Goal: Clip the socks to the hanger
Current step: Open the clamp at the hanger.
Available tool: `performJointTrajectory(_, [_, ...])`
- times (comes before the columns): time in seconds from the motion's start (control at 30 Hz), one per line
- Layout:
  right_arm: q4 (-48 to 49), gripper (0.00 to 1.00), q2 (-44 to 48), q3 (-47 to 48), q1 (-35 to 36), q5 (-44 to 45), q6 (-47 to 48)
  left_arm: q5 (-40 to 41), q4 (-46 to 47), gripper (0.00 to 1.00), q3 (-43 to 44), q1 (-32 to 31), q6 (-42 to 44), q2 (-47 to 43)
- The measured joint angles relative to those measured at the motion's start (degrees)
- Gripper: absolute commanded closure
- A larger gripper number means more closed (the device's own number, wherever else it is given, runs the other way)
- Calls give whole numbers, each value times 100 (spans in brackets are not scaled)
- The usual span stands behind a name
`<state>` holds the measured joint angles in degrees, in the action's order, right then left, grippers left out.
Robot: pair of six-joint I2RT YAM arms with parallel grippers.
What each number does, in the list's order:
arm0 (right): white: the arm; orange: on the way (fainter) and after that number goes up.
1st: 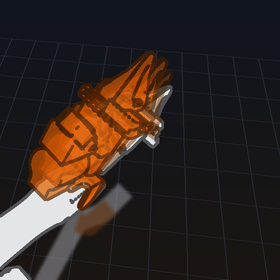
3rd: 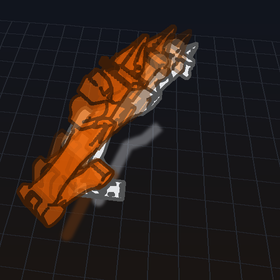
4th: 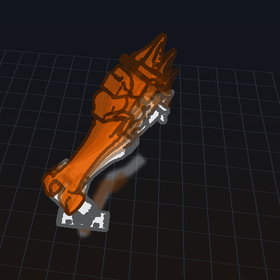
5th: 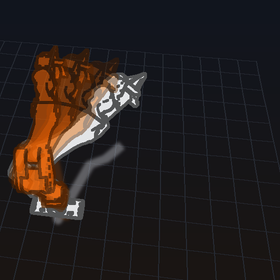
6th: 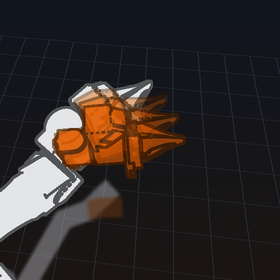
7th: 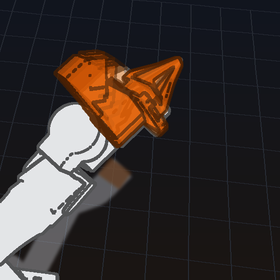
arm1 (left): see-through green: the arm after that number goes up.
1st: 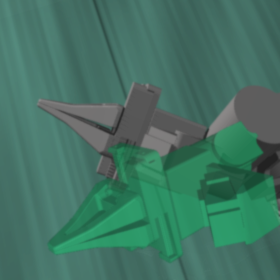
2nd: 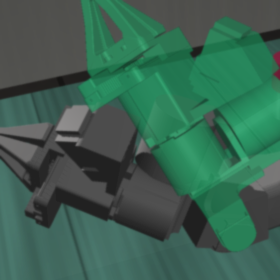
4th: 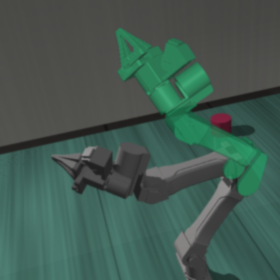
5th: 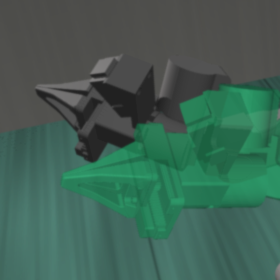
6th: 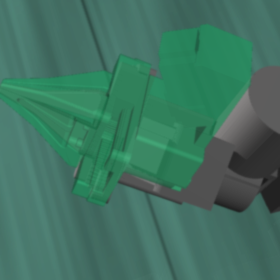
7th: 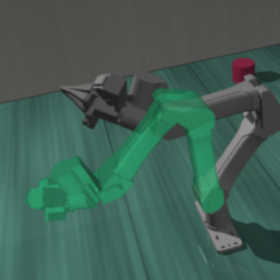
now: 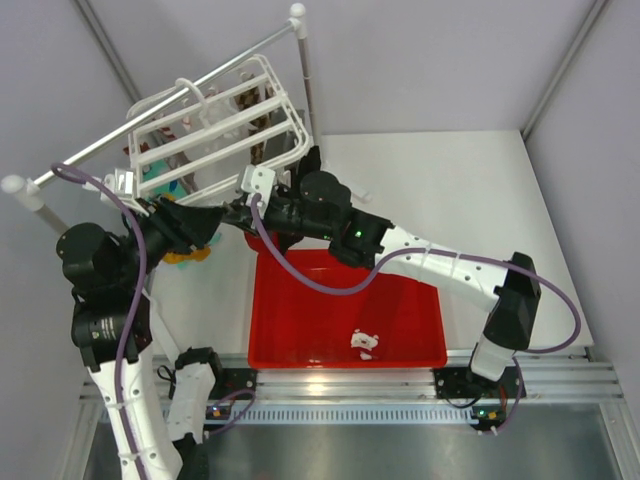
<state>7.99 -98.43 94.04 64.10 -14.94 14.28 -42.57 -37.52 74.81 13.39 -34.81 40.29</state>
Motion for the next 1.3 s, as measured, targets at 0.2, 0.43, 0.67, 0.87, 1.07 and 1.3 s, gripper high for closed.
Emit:
performJointTrajectory(0.2, [-50, 100, 2, 26, 0, -107, -66, -136, 286, 38, -105, 2, -125, -116])
performJointTrajectory(0.43, [-229, 100, 0, 177, 0, -166, -105, -85, 289, 42, -85, -4, 72, 26])
performJointTrajectory(0.67, [-461, 100, -2, 369, 2, -79, -85, -13, 278, 43, -50, -9, 238, 122])
performJointTrajectory(0.87, [-697, 100, -68, 586, 37, -11, -31, 66, 280, 43, -11, -9, 328, 151])
performJointTrajectory(1.07, [-828, 100, -146, 660, 61, 44, 76, 105, 275, 44, -11, -9, 330, 181])
performJointTrajectory(1.3, [-894, 100, -245, 734, 66, 90, 151, 98, 295, 46, -17, -9, 249, 249])
